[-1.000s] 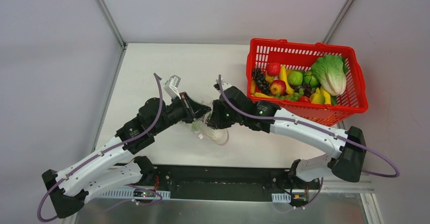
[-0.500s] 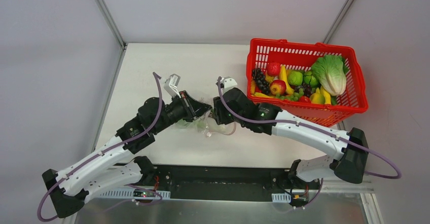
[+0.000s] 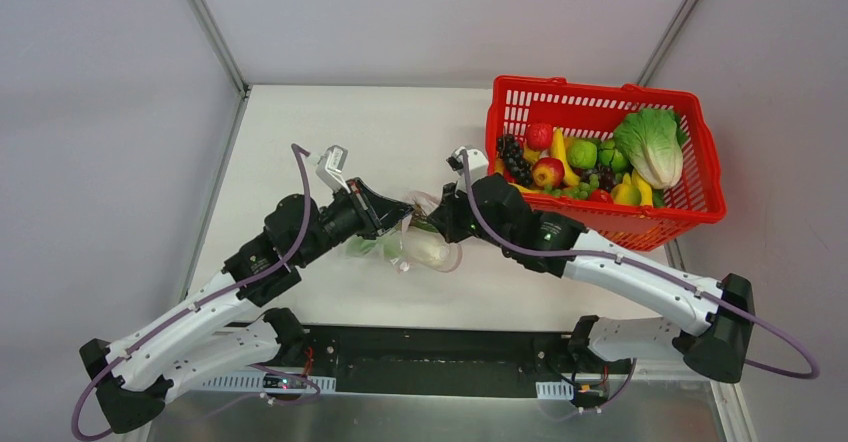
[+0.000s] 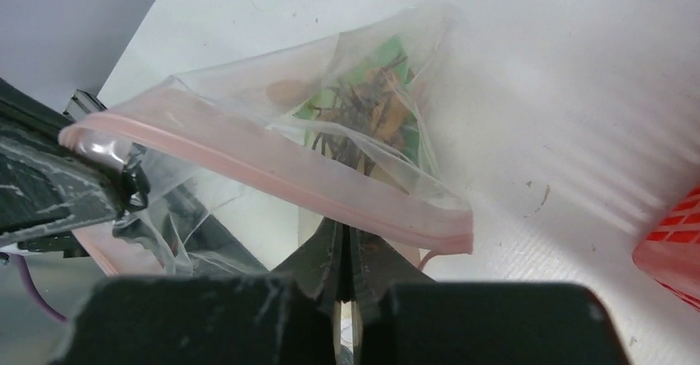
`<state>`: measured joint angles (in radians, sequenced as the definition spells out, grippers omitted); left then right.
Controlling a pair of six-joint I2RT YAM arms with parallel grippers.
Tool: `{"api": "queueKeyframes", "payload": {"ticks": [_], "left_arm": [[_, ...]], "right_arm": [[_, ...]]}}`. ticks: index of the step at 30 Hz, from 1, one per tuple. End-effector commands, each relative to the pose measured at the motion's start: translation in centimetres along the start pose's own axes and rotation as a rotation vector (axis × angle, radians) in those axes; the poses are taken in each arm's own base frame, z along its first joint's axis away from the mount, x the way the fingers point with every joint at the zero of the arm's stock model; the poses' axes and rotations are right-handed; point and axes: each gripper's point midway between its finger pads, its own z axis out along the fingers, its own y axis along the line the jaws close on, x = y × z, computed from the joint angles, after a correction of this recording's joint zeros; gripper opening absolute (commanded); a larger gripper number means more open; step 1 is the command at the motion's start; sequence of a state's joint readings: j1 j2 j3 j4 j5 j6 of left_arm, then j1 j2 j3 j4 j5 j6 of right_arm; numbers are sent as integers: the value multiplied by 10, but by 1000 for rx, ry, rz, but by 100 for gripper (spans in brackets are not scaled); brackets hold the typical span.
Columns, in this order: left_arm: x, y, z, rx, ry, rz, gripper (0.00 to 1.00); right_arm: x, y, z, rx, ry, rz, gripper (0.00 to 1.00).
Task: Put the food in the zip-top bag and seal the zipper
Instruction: Adjust the fake fruit in the zipper food storage bag, then move the bin to the center of the board.
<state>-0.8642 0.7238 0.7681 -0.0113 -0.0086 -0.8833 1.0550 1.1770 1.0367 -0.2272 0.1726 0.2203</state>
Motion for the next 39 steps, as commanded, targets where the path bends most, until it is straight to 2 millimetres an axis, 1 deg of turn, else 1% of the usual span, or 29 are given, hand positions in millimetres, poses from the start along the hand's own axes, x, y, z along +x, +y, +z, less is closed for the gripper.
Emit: {"api": "queueKeyframes", "payload": {"ticks": [1, 2, 4, 6, 12, 13, 15, 16, 17, 18, 19, 20, 22, 24, 26, 28, 31, 32, 33, 36, 39], "left_arm": [[-17, -26, 0, 85, -54, -20, 0], [-18, -27, 1, 88, -57, -23, 0], [-15, -30, 2, 111, -41, -32, 0], [-15, -33, 3, 125, -44, -40, 0], [-16, -33, 3, 128, -52, -44, 0], [-17, -33, 3, 128, -54, -43, 0], [-17, -30, 2, 115, -61, -42, 0], [-17, -29, 2, 110, -63, -41, 0], [-16, -28, 1, 107, -60, -39, 0], [-15, -26, 1, 102, -57, -37, 0], [-17, -23, 0, 86, -70, -34, 0], [-18, -20, 0, 74, -76, -32, 0], [-19, -16, -2, 56, -82, -23, 0], [-21, -13, -4, 41, -92, -15, 0], [-22, -11, -6, 27, -98, -8, 0], [-23, -8, -7, 14, -102, 0, 0], [-23, -6, -8, 4, -103, 7, 0], [-22, -5, -8, 3, -101, 10, 0], [-22, -5, -8, 3, -101, 11, 0], [-20, -6, -6, 9, -87, 12, 0], [-17, -8, -5, 16, -73, 11, 0]], "right_arm": [[-18, 10, 10, -27, -57, 22, 0], [-19, 13, 14, -39, -63, 13, 0], [-15, 14, 24, -43, -61, -2, 0], [-12, 15, 29, -41, -71, -36, 0], [-15, 10, 38, -19, -136, -67, 1], [-15, 8, 38, -9, -139, -67, 3], [-19, 6, 35, 7, -149, -63, 11], [-23, 5, 31, 15, -158, -56, 17], [-29, 4, 24, 20, -171, -46, 25], [-37, 6, 17, 14, -194, -36, 39], [-44, 8, 9, 1, -217, -25, 48], [-45, 9, 0, -11, -212, -23, 54], [-50, 22, -19, -106, -208, -36, 59], [-54, 31, -40, -168, -212, -43, 62], [-57, 37, -62, -229, -220, -73, 62], [-62, 36, -84, -249, -250, -97, 62], [-83, 19, -110, -171, -331, -116, 65], [-89, 9, -114, -116, -346, -124, 66], [-96, -3, -117, -50, -363, -126, 66], [-118, -49, -122, 215, -393, -149, 69], [-132, -91, -122, 401, -370, -128, 73]]}}
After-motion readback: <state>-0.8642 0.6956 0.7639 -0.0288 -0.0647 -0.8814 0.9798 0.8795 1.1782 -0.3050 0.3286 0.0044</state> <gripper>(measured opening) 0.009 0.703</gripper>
